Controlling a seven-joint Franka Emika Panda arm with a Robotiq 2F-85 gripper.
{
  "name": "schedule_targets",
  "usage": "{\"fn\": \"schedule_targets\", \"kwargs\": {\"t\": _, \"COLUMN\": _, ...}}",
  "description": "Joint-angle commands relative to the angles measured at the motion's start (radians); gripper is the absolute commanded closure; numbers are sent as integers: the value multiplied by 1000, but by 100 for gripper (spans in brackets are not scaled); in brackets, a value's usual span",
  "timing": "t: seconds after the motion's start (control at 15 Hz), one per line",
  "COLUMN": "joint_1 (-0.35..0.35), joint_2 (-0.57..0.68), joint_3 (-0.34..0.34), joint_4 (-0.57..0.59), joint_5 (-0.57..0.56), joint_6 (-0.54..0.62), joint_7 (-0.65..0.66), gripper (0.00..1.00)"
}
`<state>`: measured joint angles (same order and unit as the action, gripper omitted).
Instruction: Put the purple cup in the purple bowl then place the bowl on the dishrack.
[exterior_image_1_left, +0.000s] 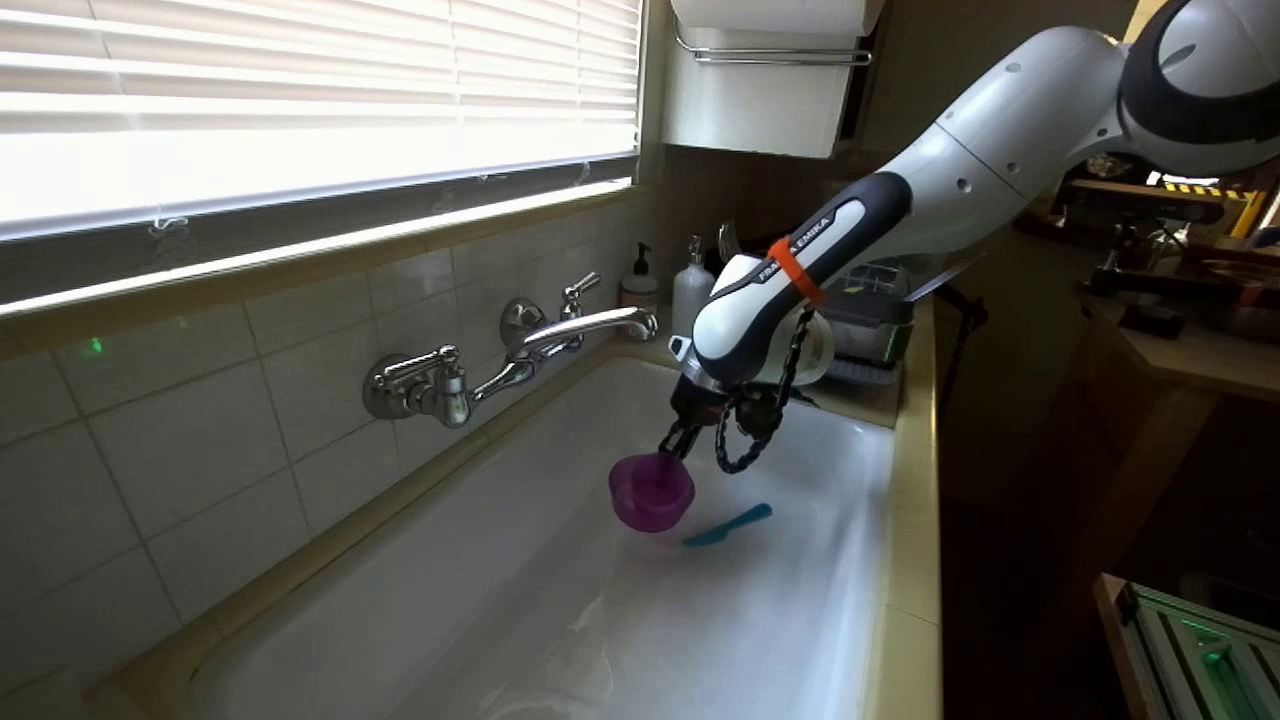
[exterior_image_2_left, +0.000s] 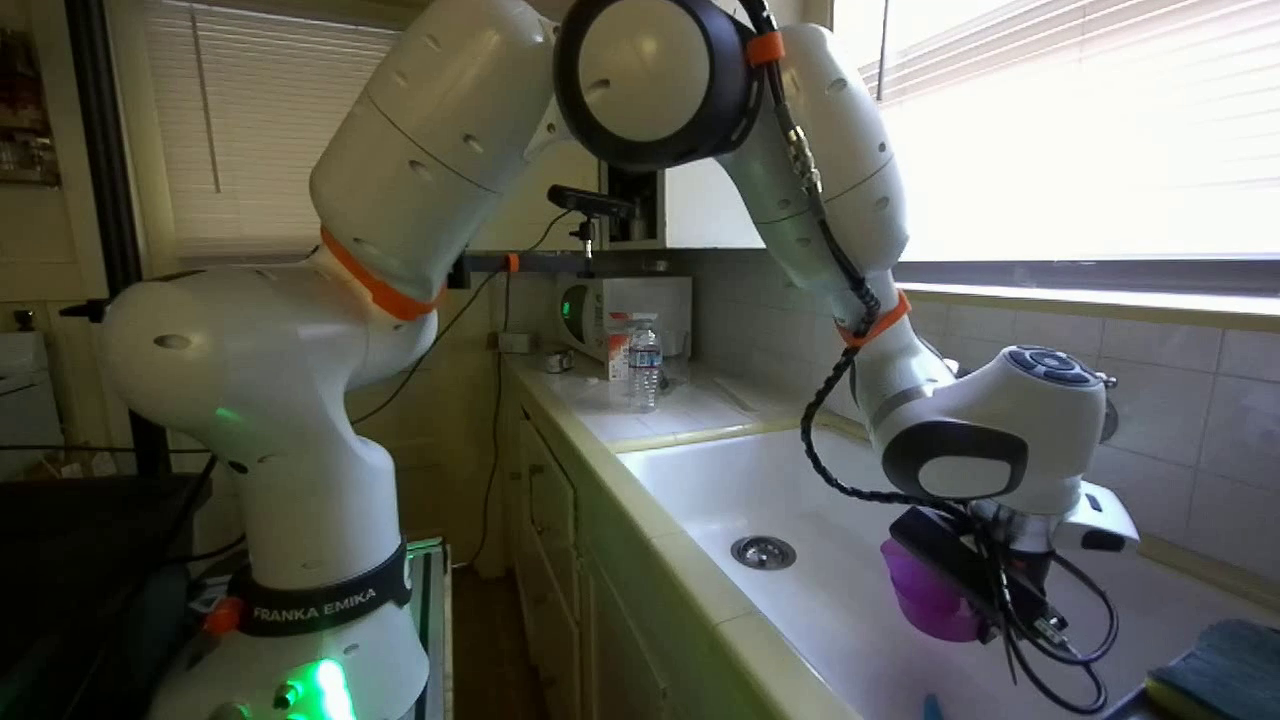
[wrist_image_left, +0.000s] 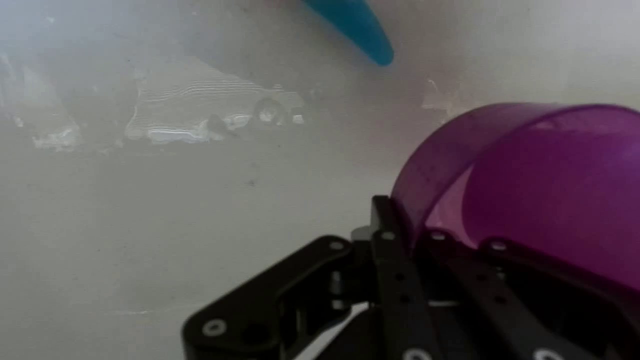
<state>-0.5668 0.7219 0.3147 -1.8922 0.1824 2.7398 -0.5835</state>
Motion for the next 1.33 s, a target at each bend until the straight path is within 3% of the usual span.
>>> {"fn": "schedule_targets", "kwargs": {"t": 0.0, "joint_1": -14, "joint_2": -103, "joint_3": 5, "joint_4": -91, "joint_5": 39, "joint_6": -38, "joint_7": -37, "gripper": 99}}
{"fn": "schedule_targets", "kwargs": {"t": 0.53, "joint_1": 8, "joint_2": -271, "joint_3": -22, "joint_4": -268, "joint_5": 122, "joint_6": -30, "joint_7": -43, "gripper": 99}}
{"fn": "schedule_targets", "kwargs": {"t": 0.87, "joint_1": 38, "joint_2": -349, "joint_3": -30, "joint_4": -366, "joint_5": 241, "joint_6": 13, "joint_7": -15, "gripper": 99}}
{"fn": "schedule_targets", "kwargs": {"t": 1.27, "joint_1": 98, "joint_2": -464, "joint_3": -98, "joint_4": -472, "joint_5": 330, "joint_6": 52, "joint_7": 33, "gripper": 99}}
